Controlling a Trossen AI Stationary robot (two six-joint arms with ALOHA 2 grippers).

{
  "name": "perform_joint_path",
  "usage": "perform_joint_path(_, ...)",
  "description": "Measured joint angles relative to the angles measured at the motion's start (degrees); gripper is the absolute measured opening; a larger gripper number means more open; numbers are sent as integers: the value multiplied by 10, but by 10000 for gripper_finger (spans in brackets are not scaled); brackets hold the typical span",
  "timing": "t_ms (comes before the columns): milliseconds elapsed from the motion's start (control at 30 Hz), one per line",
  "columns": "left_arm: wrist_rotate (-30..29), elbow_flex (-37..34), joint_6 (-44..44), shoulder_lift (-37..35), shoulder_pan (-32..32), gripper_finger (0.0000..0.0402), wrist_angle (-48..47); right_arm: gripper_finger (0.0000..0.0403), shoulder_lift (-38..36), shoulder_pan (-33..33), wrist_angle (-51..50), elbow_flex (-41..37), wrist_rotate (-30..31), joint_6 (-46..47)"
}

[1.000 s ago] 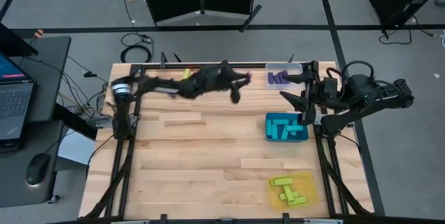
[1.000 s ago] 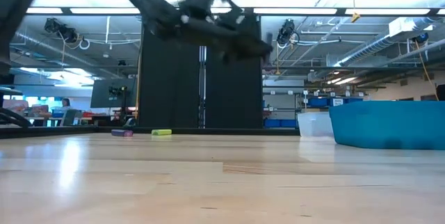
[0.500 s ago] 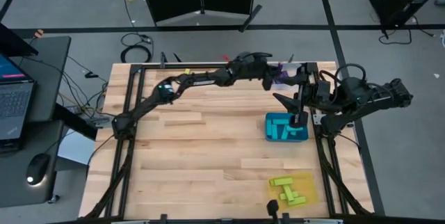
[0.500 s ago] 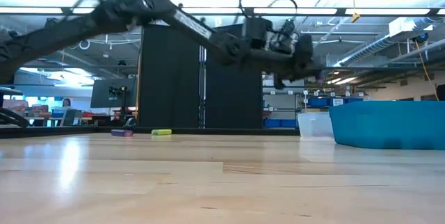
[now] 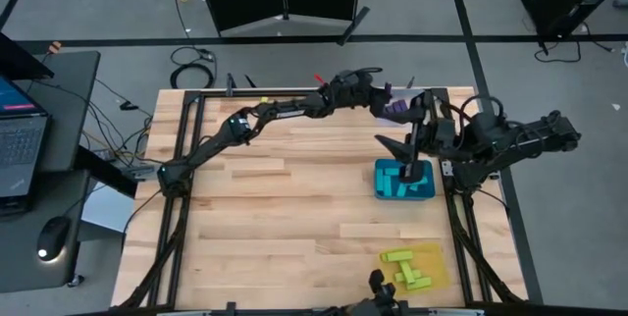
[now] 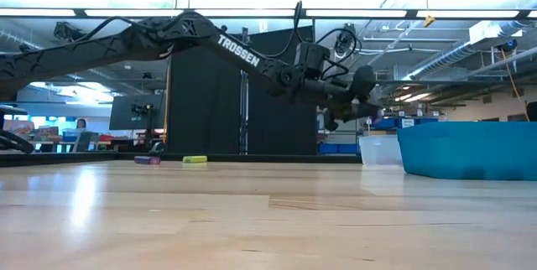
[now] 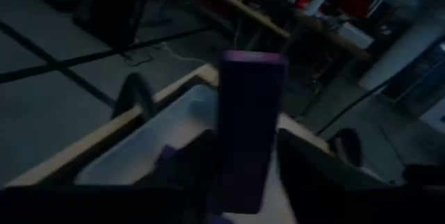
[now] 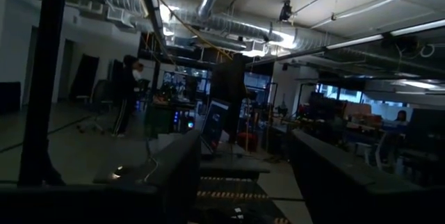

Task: Sort blocks
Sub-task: Put the purple block into the transparent bin

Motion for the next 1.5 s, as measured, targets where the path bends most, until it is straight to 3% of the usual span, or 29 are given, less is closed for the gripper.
perform_joint_path(200,35,0,-3,0,-3,319,4,226,8,0,1,0,0,-3)
perform_joint_path(333,48,0,-4,-10,8,365,-43,227,8,0,1,0,0,-2)
perform_joint_path(500,55,-1,71,-58,13,332,-122,224,9,0,-1,0,1,2)
perform_joint_path(700,29,-1,188,-146,-5,226,-240,224,18,0,-5,0,5,3)
perform_joint_path(833,63,-27,239,-211,-12,157,-284,222,32,0,-6,0,6,3)
perform_joint_path(1000,42,-212,263,-357,-25,97,-188,222,45,-1,-3,0,27,-6)
perform_joint_path(1200,11,-569,219,-594,-18,72,19,219,65,-20,10,1,75,15)
perform_joint_path(1333,-18,-764,176,-749,-24,72,144,219,134,-73,41,1,100,52)
perform_joint_path(1500,-33,-918,145,-939,-23,72,199,218,272,-153,57,39,38,131)
